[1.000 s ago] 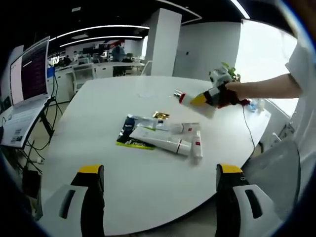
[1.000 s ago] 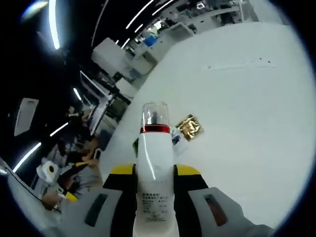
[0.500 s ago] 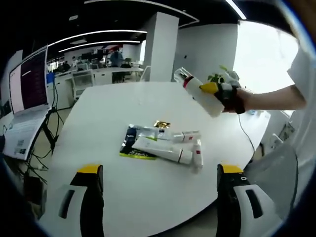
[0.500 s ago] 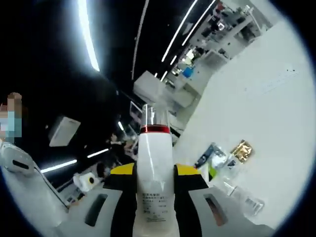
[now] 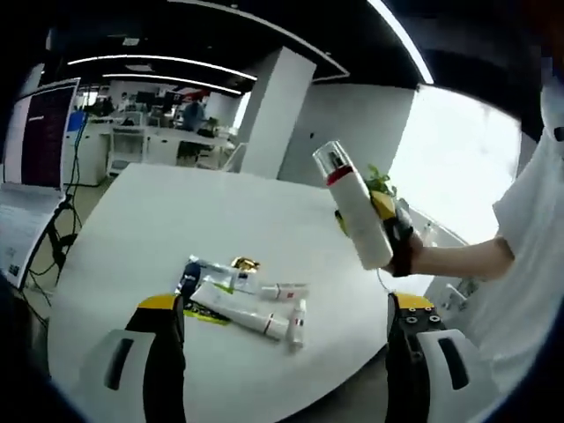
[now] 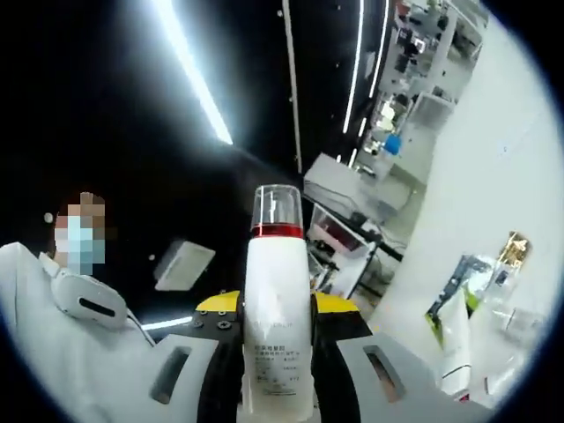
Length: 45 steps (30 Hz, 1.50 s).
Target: Arrange the skincare products in the storage area until every visible bottle or jar stands upright without overlapping.
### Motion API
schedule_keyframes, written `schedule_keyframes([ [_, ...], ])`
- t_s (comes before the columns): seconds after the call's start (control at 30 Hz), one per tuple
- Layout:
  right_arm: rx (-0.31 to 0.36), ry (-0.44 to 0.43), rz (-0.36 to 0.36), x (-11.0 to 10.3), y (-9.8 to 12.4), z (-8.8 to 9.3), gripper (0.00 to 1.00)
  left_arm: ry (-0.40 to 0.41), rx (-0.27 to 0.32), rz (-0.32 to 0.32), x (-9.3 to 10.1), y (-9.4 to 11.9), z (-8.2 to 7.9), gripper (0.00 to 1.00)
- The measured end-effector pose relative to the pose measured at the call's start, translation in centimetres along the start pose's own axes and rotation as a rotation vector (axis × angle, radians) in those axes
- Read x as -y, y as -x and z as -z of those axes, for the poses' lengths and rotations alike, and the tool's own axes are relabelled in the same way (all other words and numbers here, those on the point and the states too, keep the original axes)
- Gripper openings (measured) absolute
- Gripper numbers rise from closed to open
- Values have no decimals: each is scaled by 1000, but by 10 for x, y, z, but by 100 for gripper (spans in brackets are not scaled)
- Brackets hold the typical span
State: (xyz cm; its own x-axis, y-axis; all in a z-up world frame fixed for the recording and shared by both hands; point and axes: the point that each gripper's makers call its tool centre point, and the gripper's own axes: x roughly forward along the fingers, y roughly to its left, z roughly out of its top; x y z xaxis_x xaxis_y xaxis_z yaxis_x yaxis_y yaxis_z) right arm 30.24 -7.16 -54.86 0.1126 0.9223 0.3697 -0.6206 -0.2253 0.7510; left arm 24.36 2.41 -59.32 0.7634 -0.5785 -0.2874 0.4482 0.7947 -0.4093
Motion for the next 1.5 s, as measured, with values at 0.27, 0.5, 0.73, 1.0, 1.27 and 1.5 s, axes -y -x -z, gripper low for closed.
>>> schedule_keyframes([
  [0.27,17,38,-94,-33,-2,8,27,24,38,115,34,-1,-30,87],
  [0.5,40,74,-122,-49,3,14,27,-29,27,187,62,-4,-40,86],
  [0.73,14,141,-163,-71,1,28,27,-47,30,308,95,-12,-53,82],
  [1.0,-8,177,-183,-87,1,46,27,-76,35,413,123,-20,-64,68],
  [1.27,-18,198,-191,-95,-1,60,27,-28,43,488,143,-22,-59,31],
  [1.5,-2,203,-174,-92,-2,58,28,-19,80,454,145,-20,-65,27],
])
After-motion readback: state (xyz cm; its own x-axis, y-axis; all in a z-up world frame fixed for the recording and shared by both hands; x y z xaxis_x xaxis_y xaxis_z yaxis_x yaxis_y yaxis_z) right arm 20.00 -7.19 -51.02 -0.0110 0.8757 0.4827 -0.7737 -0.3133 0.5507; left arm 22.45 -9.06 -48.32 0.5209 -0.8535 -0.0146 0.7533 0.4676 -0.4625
